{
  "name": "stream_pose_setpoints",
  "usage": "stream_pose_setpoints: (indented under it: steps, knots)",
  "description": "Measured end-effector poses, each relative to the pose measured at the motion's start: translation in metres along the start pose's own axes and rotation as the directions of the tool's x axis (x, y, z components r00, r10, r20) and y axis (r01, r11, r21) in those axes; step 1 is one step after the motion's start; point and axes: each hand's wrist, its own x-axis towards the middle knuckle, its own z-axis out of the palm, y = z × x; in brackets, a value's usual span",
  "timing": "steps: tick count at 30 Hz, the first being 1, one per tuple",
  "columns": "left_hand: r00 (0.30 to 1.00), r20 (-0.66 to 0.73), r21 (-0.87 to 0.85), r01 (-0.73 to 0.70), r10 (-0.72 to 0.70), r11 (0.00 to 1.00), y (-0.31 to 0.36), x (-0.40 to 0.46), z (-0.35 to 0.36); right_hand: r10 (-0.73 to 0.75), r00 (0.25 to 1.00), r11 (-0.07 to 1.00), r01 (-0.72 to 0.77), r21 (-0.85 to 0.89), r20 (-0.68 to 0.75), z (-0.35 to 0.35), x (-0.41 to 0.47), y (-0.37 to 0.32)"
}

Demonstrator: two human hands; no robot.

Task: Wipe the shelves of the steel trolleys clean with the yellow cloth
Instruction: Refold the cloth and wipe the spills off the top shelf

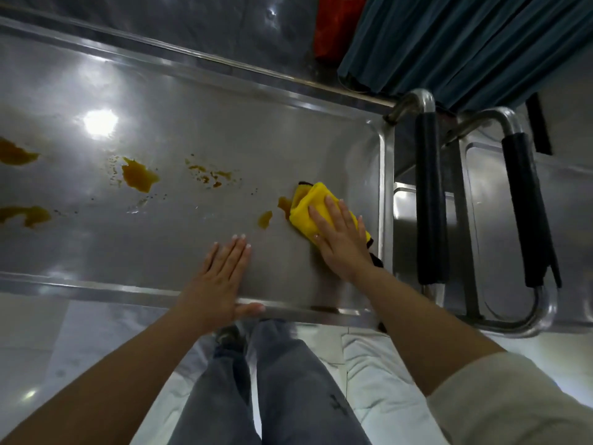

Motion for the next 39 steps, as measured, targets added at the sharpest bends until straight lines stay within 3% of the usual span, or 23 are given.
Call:
stream_pose_setpoints:
  steps: [11, 17, 27, 34, 39]
  knots:
    - [0.999, -0.047, 0.015, -0.009, 0.010, 1.000, 0.006, 0.011, -0.017, -0.019, 1.000, 0.997, 0.017, 0.080, 0.018, -0.065, 0.199, 0.029]
    - [0.998, -0.069, 0.046, 0.003, 0.000, 0.999, 0.008, 0.024, -0.021, -0.006, 1.000, 0.997, 0.006, 0.082, 0.005, -0.076, 0.237, 0.030]
    - [0.999, -0.039, 0.022, -0.016, 0.017, 1.000, 0.005, 0.030, -0.019, 0.092, 0.995, 0.985, -0.085, 0.148, -0.042, -0.030, 0.111, -0.015]
    - [0.988, -0.115, -0.032, -0.109, 0.105, 0.993, -0.012, 0.015, -0.021, 0.260, 0.965, 0.939, -0.246, 0.241, -0.027, 0.001, 0.005, -0.078]
    - [0.987, -0.139, 0.016, -0.081, 0.083, 0.997, -0.059, -0.012, -0.020, 0.356, 0.929, 0.934, -0.352, 0.055, -0.103, 0.011, -0.035, -0.115]
